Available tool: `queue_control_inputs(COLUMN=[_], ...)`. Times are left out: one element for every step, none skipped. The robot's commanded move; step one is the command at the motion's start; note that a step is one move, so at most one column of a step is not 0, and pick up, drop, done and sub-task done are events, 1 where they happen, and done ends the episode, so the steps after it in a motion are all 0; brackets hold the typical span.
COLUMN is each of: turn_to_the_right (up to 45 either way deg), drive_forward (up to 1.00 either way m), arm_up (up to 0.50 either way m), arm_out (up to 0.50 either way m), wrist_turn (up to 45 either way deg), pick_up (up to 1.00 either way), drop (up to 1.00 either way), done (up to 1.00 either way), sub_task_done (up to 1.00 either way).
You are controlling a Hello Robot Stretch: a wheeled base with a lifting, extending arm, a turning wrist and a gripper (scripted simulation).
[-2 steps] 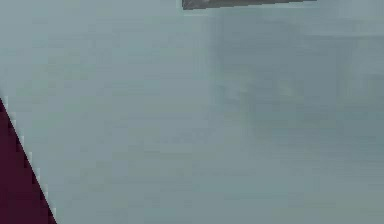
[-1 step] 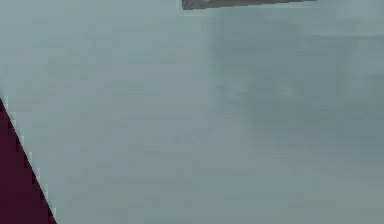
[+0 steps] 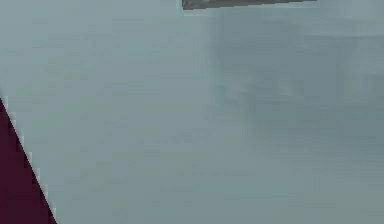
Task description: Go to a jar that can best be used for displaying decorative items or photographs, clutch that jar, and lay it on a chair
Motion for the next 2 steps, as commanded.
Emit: queue_control_inputs(turn_to_the_right=[0.0,0.0], drive_forward=[0.00,0.00], arm_up=[0.00,0.00], arm_out=[0.00,0.00], wrist_turn=[45.0,45.0], pick_up=[0.00,0.00], drop=[0.00,0.00], done=[0.00,0.00], sub_task_done=[0.00,0.00])
